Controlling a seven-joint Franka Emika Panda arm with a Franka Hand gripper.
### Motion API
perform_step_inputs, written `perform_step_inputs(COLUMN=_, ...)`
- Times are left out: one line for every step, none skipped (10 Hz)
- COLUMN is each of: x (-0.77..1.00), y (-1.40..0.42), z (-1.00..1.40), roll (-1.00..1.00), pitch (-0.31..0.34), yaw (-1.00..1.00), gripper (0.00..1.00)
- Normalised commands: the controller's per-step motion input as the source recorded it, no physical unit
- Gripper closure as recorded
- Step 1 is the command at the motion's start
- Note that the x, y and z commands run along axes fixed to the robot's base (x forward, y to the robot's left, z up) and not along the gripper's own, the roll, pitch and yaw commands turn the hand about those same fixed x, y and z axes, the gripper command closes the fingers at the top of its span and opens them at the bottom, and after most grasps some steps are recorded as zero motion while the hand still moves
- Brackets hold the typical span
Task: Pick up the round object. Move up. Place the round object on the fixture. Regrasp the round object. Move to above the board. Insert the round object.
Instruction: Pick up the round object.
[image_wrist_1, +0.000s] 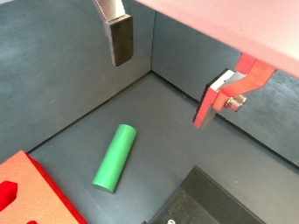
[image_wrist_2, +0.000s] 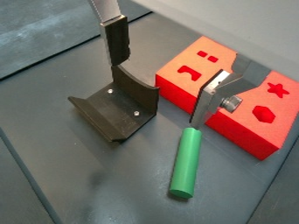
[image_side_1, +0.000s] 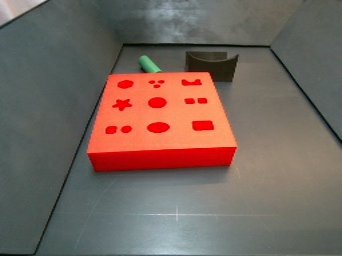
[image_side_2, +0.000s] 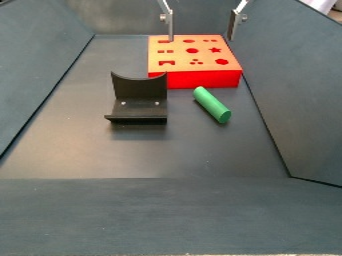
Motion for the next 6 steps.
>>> perform_step_inputs(x=0.03, y=-0.16, z=-0.12, roll=0.0, pitch=0.0, yaw=0.0, gripper=0.0)
perform_step_inputs(x=0.03, y=-0.25, z=-0.51, roll=0.0, pitch=0.099, yaw=0.08, gripper=0.0)
perform_step_inputs(x=0.21, y=-0.14, z=-0.68, roll=0.01, pitch=0.213, yaw=0.76, gripper=0.0)
perform_step_inputs(x=0.15, y=-0.29, z=-0.82, roll=0.0, pitch=0.176, yaw=0.73, gripper=0.0)
perform_step_inputs(x=0.0, y=-0.41, z=-0.9, roll=0.06, pitch=0.164, yaw=0.72, gripper=0.0)
perform_step_inputs(x=0.01, y=-0.4, z=-0.95, roll=0.03, pitch=0.151, yaw=0.73, gripper=0.0)
